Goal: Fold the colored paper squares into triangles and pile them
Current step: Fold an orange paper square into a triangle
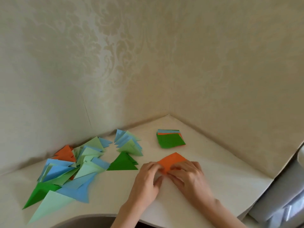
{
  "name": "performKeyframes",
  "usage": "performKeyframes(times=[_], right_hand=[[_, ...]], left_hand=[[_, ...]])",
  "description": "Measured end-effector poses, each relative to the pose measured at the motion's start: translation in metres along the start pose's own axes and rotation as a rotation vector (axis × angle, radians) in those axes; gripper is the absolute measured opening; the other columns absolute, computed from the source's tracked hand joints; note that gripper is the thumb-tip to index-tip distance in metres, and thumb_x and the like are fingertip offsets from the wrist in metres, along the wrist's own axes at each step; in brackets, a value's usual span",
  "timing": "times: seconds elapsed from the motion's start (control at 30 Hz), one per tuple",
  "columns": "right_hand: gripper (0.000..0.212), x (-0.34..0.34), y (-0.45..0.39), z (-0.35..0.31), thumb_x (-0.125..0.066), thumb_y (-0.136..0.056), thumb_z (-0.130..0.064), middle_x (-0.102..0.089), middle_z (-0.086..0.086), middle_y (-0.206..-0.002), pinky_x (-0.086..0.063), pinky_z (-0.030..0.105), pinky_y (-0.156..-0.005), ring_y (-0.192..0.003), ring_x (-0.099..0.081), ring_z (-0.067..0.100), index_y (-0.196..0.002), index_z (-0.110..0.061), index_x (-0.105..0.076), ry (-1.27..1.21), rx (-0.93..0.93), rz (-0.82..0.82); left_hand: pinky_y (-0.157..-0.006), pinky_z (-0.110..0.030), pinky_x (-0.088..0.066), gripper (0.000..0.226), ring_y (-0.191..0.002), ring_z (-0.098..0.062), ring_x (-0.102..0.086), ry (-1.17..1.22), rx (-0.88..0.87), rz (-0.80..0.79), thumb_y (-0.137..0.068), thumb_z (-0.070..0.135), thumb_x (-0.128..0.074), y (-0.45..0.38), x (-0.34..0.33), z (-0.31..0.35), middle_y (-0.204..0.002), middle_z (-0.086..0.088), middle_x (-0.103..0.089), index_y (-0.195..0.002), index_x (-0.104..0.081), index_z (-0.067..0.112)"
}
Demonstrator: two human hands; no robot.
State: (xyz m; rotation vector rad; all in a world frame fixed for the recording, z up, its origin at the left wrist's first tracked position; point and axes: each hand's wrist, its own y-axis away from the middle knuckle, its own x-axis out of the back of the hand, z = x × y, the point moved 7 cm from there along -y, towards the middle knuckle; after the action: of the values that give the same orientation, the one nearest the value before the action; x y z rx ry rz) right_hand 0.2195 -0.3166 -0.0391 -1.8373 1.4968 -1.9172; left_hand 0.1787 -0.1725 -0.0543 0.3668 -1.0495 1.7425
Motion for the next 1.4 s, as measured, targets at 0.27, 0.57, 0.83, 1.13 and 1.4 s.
performKeyframes(times=[0.27,0.57,0.83,1.13,1.4], right_hand=[[0.026,-0.018,0.003,0.023,-0.058,-0.076,-0.056,-0.064,-0.027,-0.088,-0.045,0.024,-0.076,-0.086,-0.055,-0.004,-0.087,-0.037,-0.071,-0.180,-0.273,-0.191],[0.018,-0.020,-0.002,0.029,-0.077,-0.073,-0.039,-0.062,-0.030,-0.084,-0.046,0.018,-0.076,-0.088,-0.058,-0.004,-0.088,-0.038,-0.068,-0.342,-0.430,-0.217],[0.025,-0.029,-0.002,0.032,-0.078,-0.072,-0.037,-0.058,-0.025,-0.084,-0.045,0.031,-0.086,-0.086,-0.054,-0.001,-0.088,-0.040,-0.060,-0.342,-0.540,-0.312],[0.036,-0.025,-0.003,0.034,-0.075,-0.077,-0.026,-0.059,-0.019,-0.091,-0.040,0.009,-0.079,-0.090,-0.053,-0.005,-0.088,-0.050,-0.050,-0.392,-0.457,-0.438],[0.018,-0.022,0.006,0.020,-0.066,-0.079,-0.051,-0.053,-0.022,-0.094,-0.032,0.026,-0.084,-0.093,-0.048,0.000,-0.084,-0.035,-0.063,-0.172,-0.374,-0.322]], left_hand=[[-0.082,-0.007,-0.034,0.008,-0.093,-0.004,-0.049,-0.023,-0.011,-0.040,-0.080,0.025,-0.069,-0.008,-0.006,-0.004,-0.094,0.017,-0.057,-0.087,-0.067,0.024],[-0.081,-0.024,-0.041,0.014,-0.090,-0.008,-0.046,-0.052,0.038,-0.029,-0.080,0.038,-0.071,-0.020,-0.012,-0.004,-0.091,0.015,-0.053,-0.089,-0.069,0.028],[-0.085,-0.024,-0.040,0.013,-0.093,-0.009,-0.046,0.017,0.194,-0.093,-0.075,0.032,-0.077,-0.029,-0.017,-0.014,-0.090,0.016,-0.053,-0.084,-0.068,0.032],[-0.081,-0.006,-0.033,0.018,-0.095,-0.001,-0.051,0.105,0.122,-0.119,-0.081,0.017,-0.073,-0.024,-0.009,-0.019,-0.091,0.017,-0.059,-0.084,-0.068,0.034],[-0.087,-0.005,-0.031,0.039,-0.102,0.000,-0.046,0.085,0.030,-0.053,-0.080,-0.006,-0.055,-0.014,-0.004,-0.012,-0.102,0.013,-0.056,-0.103,-0.067,0.022]])
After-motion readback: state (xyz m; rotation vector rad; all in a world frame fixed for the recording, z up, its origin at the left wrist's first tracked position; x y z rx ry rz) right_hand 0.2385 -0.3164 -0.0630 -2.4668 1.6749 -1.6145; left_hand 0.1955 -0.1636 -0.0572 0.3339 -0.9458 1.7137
